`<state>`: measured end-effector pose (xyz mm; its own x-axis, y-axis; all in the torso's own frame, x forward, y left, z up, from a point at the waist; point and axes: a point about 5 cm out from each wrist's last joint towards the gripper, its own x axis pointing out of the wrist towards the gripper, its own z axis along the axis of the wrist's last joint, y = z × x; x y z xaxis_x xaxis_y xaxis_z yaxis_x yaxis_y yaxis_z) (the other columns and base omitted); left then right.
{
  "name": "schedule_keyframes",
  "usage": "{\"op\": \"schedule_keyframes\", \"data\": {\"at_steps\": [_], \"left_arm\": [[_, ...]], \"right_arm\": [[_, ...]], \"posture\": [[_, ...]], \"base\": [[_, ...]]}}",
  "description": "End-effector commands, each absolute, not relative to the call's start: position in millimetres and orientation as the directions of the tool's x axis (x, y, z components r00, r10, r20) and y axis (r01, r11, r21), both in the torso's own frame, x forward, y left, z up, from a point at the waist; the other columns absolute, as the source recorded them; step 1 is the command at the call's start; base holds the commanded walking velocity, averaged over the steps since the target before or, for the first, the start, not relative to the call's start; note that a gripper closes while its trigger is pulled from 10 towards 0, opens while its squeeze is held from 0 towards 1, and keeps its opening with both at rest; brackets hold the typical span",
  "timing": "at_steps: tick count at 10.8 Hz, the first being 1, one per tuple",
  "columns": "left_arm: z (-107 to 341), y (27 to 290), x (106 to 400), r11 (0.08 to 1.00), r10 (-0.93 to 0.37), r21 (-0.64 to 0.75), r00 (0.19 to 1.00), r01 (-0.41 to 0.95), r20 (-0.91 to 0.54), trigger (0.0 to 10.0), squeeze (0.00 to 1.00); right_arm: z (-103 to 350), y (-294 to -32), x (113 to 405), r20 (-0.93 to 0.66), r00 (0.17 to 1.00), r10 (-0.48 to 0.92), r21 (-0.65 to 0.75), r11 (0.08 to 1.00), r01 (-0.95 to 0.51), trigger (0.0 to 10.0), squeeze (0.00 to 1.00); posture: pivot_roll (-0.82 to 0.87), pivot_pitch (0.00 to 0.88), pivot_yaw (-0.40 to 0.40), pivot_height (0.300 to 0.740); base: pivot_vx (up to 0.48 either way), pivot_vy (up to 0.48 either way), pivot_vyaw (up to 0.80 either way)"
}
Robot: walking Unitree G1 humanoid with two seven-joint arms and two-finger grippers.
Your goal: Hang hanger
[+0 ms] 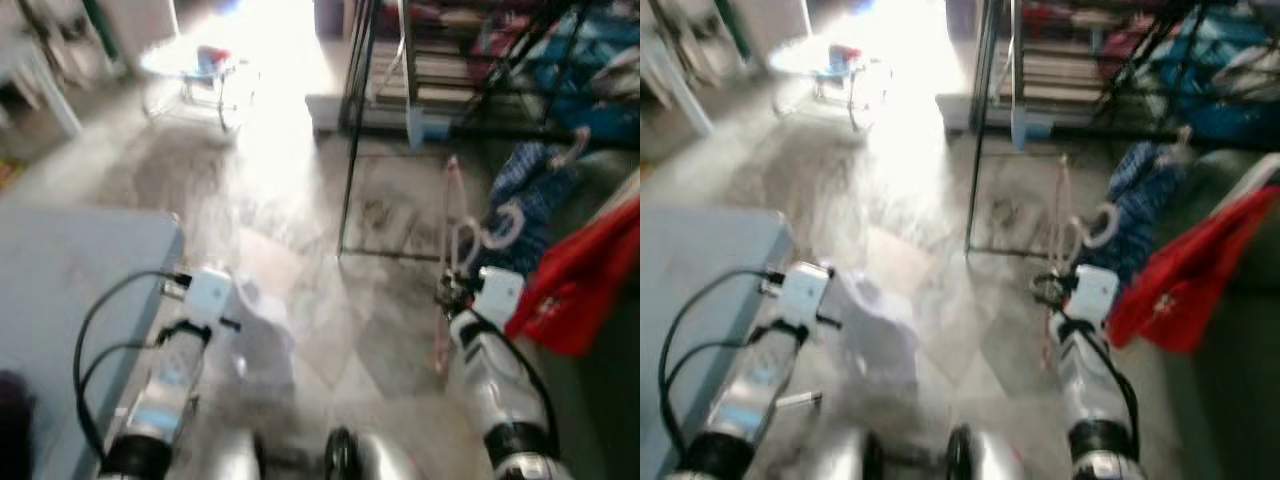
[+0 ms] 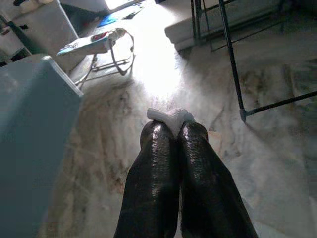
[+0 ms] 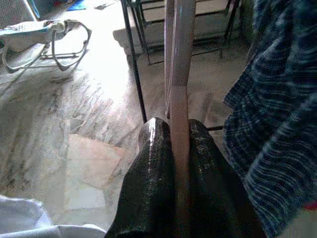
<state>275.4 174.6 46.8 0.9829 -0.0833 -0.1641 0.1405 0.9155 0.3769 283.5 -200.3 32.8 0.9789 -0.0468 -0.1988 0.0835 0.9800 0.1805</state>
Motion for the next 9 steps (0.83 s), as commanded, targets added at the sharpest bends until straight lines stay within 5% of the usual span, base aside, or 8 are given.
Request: {"op": "schedule_keyframes", "data": {"at_steps": [1, 9], "left_arm": [[56, 171, 279, 0.916, -0.089, 0.38, 0.989, 0.127, -0.118, 10.0, 0.0], [53, 165, 276, 0.915, -0.097, 0.379, 0.987, 0.139, -0.129, 10.0, 0.0]], "right_arm": [[37, -199, 284, -0.179, 0.983, -0.044, 0.163, 0.984, 0.073, 10.0, 0.0], [35, -179, 284, -0.211, 0.977, 0.034, -0.015, 0.999, -0.038, 10.0, 0.0]], "posture": [[0.02, 0.063, -0.061, 0.74], [0.0, 0.071, -0.066, 0.74]], "base": [[-0.289, 0.0, 0.0], [-0.297, 0.0, 0.0]]}}
